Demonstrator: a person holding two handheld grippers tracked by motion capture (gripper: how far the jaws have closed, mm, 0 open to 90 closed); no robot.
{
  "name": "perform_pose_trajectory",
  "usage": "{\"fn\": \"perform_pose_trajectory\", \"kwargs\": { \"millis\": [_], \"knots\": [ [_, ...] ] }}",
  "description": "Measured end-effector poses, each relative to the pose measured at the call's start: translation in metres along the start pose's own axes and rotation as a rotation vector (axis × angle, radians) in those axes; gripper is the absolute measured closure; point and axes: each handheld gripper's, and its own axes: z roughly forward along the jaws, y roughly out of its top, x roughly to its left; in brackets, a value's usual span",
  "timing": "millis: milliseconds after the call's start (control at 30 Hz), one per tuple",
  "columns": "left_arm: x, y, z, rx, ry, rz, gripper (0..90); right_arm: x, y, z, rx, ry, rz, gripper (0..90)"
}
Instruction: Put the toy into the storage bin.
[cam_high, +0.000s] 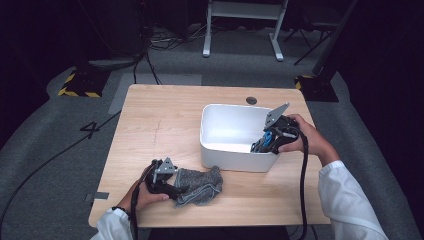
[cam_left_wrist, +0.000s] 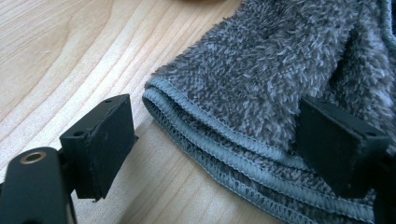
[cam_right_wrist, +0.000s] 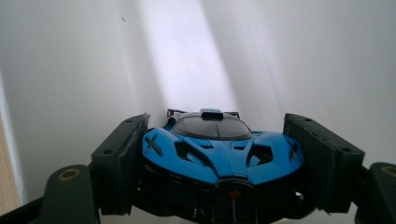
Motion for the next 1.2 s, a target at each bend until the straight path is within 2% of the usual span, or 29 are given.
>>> {"fn": "perform_pose_trajectory", "kwargs": {
  "millis": [367,400,533,567,633,700,1200],
  "knots": [
    [0.000,0.000,0.000,0.000,-0.001,0.001,14.4,-0.002,-0.006,-0.001,0.018,0.006,0.029,24.5],
    [0.000,0.000,0.000,0.000,-0.001,0.001,14.4,-0.003,-0.006,-0.001,0.013,0.005,0.037,24.6],
    [0.000,0.000,0.000,0.000,0.002,0.000,14.4,-0.004,-0.009,-0.014,-0.098,-0.008,0.062,25.5],
    [0.000,0.000,0.000,0.000,0.001,0.000,14.4,-0.004,-0.009,-0.017,-0.109,-0.012,0.070,25.6],
    [0.000,0.000,0.000,0.001,0.002,0.001,14.4,-0.003,-0.010,-0.017,-0.097,-0.004,0.062,26.0],
    [0.000,0.000,0.000,0.001,0.003,-0.001,14.3,-0.002,-0.010,-0.016,-0.076,-0.018,0.051,26.0],
    [-0.001,0.000,0.001,0.001,0.006,-0.003,14.0,0.001,-0.012,-0.012,-0.144,-0.016,0.058,26.4]
  ]
}}
